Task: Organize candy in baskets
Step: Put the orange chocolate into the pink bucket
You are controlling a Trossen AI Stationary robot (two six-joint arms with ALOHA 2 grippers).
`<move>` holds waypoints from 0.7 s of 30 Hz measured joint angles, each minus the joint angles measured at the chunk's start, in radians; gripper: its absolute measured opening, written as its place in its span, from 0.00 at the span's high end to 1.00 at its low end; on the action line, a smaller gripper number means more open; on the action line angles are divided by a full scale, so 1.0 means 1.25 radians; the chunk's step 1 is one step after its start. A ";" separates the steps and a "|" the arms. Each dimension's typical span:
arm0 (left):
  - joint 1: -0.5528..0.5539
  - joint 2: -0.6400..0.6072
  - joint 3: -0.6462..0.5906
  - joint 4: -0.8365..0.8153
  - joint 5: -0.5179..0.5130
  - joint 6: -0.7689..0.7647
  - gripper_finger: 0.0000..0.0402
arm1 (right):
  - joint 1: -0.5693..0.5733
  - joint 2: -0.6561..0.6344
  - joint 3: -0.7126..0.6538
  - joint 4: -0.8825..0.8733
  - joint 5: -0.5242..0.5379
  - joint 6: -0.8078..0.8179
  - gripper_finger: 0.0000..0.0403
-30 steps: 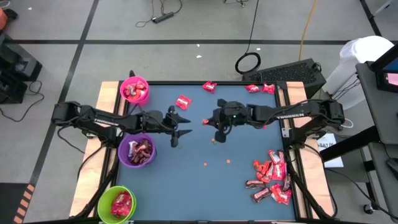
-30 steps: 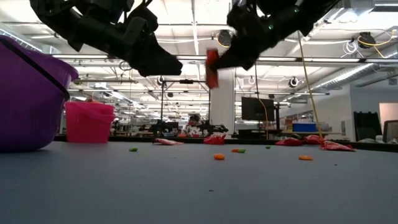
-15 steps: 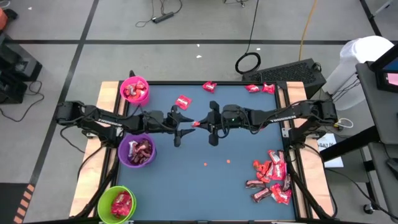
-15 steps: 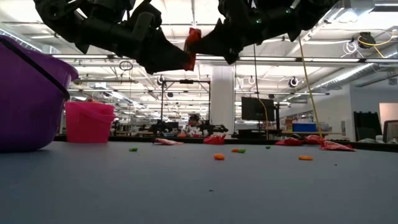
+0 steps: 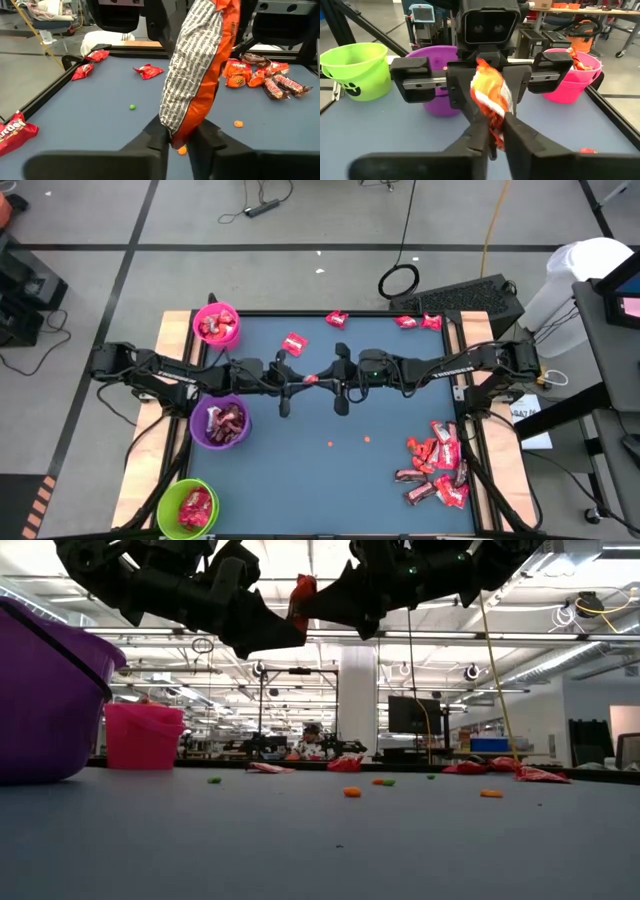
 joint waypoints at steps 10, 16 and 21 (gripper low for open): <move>0.001 -0.018 0.000 -0.040 0.000 -0.002 0.92 | 0.002 -0.037 0.000 -0.041 0.000 0.003 0.57; 0.002 -0.123 0.004 -0.176 -0.062 -0.006 0.91 | 0.002 -0.138 0.000 -0.197 0.003 -0.006 0.50; 0.025 -0.239 0.044 -0.393 -0.183 -0.026 0.91 | 0.001 -0.169 0.000 -0.295 0.007 -0.006 0.49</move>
